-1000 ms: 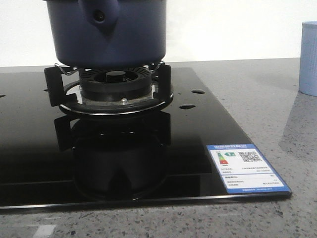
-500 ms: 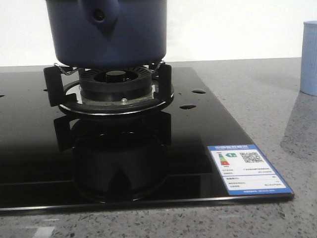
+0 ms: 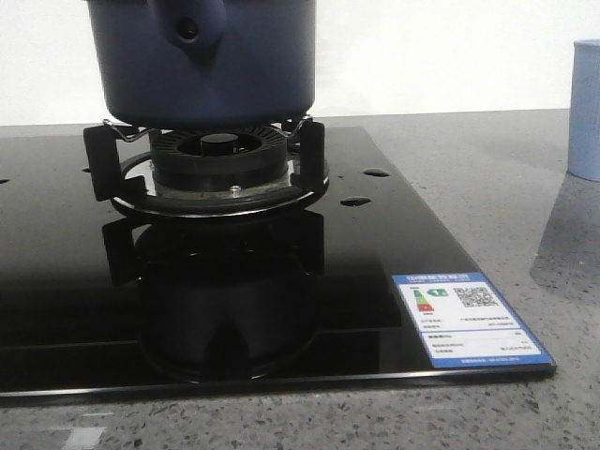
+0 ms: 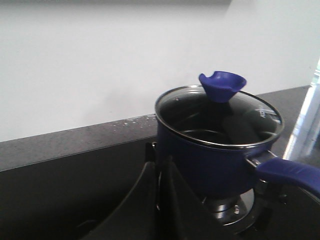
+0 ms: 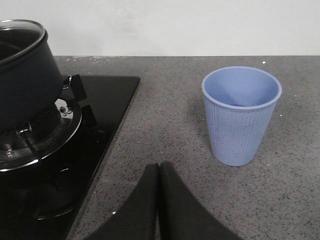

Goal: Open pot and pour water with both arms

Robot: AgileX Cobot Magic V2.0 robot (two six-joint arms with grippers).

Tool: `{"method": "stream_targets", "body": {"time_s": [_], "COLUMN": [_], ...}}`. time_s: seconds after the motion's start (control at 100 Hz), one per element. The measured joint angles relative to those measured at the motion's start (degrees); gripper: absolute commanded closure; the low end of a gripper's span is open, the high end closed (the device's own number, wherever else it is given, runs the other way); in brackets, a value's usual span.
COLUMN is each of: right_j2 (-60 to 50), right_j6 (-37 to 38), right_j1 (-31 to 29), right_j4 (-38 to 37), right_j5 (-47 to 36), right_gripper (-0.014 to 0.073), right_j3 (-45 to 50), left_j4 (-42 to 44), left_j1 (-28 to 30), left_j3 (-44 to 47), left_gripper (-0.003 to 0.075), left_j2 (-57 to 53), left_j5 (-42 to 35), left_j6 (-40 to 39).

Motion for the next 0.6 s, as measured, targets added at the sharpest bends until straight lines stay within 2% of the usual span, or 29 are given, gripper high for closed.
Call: {"method": "stream_targets", "body": {"time_s": [0.08, 0.13, 0.18, 0.19, 0.2, 0.23, 0.28, 0.33, 0.6], "right_j2": [0.29, 0.38, 0.38, 0.38, 0.38, 0.38, 0.38, 0.38, 0.38], "right_j6": [-0.11, -0.11, -0.11, -0.11, -0.11, -0.19, -0.19, -0.22, -0.22], "right_j1": [0.95, 1.37, 1.49, 1.49, 1.49, 1.59, 1.59, 1.59, 1.59], "right_j4": [0.00, 0.00, 0.00, 0.00, 0.00, 0.00, 0.00, 0.00, 0.00], "right_j5": [0.14, 0.17, 0.27, 0.26, 0.26, 0.26, 0.26, 0.26, -0.20], "right_gripper": [0.0477, 0.0350, 0.0228, 0.0211, 0.0181, 0.0130, 0.0072, 0.0055, 0.0055], "right_j3": [0.02, 0.02, 0.02, 0.02, 0.02, 0.02, 0.02, 0.02, 0.02], "left_j4": [0.00, 0.00, 0.00, 0.00, 0.00, 0.00, 0.00, 0.00, 0.00], "left_j1": [-3.38, -5.35, -7.33, -7.61, -8.16, -9.31, -11.37, -13.36, -20.94], "left_j3": [-0.67, -1.00, -1.35, -1.35, -1.45, -1.43, -1.43, -1.43, -2.59], "left_gripper": [0.0629, 0.0560, 0.0467, 0.0418, 0.0418, 0.0330, 0.0220, 0.0160, 0.0207], "left_j2": [2.82, 4.53, 6.28, 6.53, 7.05, 8.11, 10.06, 12.12, 25.73], "left_j5": [-2.67, -4.73, -6.91, -7.58, -7.92, -9.73, -12.27, -14.79, -27.29], "left_j6": [0.00, 0.00, 0.00, 0.00, 0.00, 0.00, 0.00, 0.00, 0.03]}}
